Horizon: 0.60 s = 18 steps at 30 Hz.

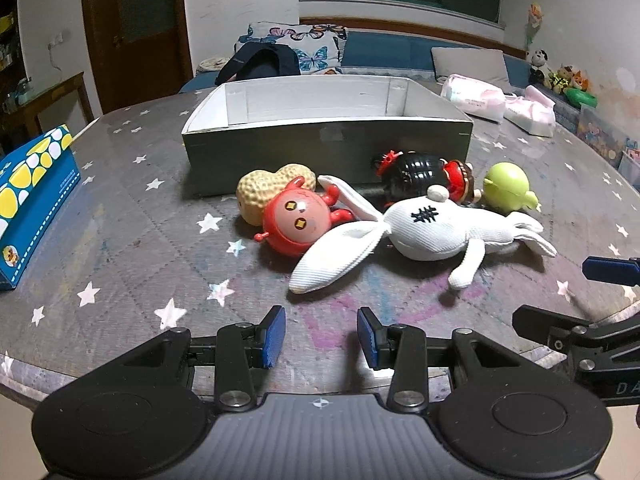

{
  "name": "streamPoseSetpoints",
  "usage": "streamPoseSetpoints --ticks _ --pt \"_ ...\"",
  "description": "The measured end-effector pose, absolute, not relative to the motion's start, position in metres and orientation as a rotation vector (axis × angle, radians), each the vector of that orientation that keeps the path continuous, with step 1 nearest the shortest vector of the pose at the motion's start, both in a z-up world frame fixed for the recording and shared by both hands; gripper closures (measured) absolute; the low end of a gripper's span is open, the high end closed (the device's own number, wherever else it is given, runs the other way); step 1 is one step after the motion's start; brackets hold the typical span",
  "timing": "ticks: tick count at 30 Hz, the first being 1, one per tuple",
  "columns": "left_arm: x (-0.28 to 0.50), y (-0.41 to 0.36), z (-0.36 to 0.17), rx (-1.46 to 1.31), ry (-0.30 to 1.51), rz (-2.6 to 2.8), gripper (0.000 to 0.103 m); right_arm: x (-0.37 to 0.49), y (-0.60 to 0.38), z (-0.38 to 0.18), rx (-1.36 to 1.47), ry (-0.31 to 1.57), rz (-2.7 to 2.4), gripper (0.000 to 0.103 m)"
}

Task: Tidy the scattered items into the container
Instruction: 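Move both grippers toward the white plush rabbit on the table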

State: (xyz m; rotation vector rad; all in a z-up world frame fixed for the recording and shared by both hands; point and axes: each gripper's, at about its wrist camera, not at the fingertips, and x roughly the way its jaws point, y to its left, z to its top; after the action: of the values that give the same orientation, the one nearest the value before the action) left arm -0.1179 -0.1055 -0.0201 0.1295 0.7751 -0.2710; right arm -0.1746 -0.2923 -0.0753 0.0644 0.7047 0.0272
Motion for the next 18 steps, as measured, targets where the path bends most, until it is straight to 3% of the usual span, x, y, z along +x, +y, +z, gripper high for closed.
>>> streamPoseSetpoints --ticks 18 --pt "-0.1182 -0.1103 -0.0205 0.139 0.775 -0.280 0.061 -0.1713 -0.2894 -0.0782 0.066 0.704 0.047 0.000"
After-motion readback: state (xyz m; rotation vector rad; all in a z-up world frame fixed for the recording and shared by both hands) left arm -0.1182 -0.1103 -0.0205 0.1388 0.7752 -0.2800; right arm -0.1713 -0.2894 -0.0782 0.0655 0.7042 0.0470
